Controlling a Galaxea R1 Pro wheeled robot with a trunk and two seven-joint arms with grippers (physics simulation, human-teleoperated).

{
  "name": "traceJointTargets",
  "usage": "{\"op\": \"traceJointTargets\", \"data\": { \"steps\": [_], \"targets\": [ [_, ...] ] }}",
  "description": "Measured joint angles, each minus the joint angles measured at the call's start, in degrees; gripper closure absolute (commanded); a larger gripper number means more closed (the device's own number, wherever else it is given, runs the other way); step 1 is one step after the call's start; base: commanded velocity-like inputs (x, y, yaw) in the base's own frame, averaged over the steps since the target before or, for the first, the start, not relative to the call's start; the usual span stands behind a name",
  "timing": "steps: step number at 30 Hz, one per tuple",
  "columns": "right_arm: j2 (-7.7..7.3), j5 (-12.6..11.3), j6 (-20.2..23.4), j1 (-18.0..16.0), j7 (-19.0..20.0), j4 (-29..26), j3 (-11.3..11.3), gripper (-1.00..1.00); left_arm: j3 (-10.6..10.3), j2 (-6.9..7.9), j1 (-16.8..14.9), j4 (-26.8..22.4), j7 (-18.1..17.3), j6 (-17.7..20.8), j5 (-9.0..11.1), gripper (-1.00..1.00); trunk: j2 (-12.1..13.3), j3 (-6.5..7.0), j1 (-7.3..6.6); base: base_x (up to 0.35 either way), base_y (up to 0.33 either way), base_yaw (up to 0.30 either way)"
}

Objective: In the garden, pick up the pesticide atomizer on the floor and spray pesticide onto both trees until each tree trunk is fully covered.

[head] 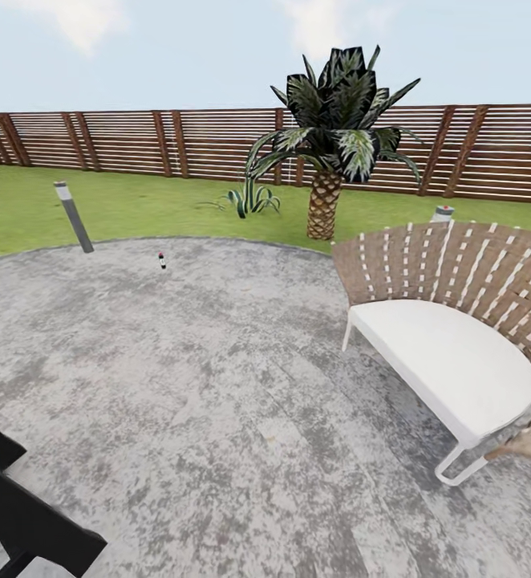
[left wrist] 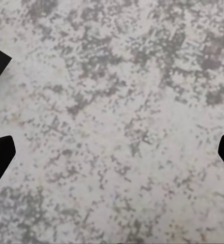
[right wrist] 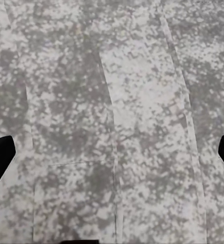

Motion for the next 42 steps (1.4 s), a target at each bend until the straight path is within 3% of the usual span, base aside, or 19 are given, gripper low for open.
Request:
{"op": "traceJointTargets", "data": {
  "steps": [25, 34, 42],
  "targets": [
    [0.0, 0.01, -0.01, -0.01, -0.08, 0.17, 0.0, -1.0, 0.04, 0.35, 0.09, 0.0, 0.0, -0.09, 0.08, -1.0, 0.0, 0.0, 0.0, 0.338, 0.0, 0.0],
    [0.0, 0.01, -0.01, -0.01, -0.08, 0.2, 0.0, -1.0, 0.13, 0.44, 0.09, 0.0, 0.0, -0.02, 0.09, -1.0, 0.0, 0.72, 0.0, 0.339, 0.0, 0.009],
    [0.08, 0.01, -0.01, -0.01, -0.08, 0.24, 0.0, -1.0, 2.48, 0.41, 0.09, 0.0, 0.0, 0.0, 0.01, -1.0, 0.0, 1.37, 0.0, 0.339, 0.0, 0.135]
  ]
}}
